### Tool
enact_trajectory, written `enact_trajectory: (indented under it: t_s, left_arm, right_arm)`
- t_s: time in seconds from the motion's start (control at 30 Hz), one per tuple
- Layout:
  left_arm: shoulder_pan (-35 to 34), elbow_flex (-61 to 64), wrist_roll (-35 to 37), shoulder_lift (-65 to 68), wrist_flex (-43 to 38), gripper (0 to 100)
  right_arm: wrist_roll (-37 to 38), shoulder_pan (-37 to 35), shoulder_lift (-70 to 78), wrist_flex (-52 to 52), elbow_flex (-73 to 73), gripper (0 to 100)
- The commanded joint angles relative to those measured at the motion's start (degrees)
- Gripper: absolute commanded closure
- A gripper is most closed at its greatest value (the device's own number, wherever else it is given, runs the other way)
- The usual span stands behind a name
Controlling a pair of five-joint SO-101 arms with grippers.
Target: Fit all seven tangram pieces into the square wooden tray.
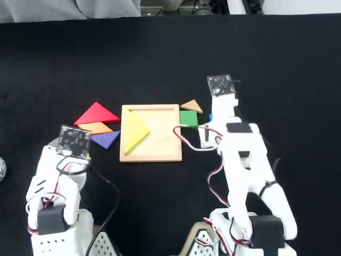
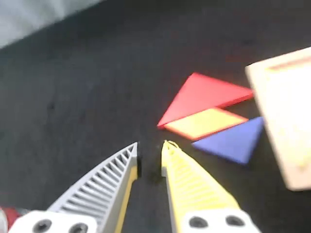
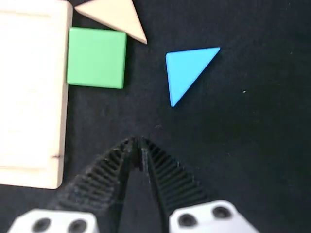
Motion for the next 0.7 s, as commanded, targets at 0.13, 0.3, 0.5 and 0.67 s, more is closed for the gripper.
enact_trajectory:
  t_s: [0.13,0.3,0.5,0.67]
  left_arm:
    - [8.7,-24.8,-0.7,26.7,5.0,91]
    - [8.4,-43.6,-5.3,55.1,5.7,91]
    - [8.5,-57.3,-2.2,82.0,4.7,91]
    - [8.8,-58.8,12.2,94.7,-2.1,91]
  right_arm:
    - [0.3,1.1,-2.1,-9.8,4.4,98.7]
    - [0.3,1.2,-2.1,-11.6,5.3,98.7]
    - [0.4,1.2,-2.1,-11.9,5.4,98.7]
    - [0.5,1.2,-2.1,-11.9,5.4,98.7]
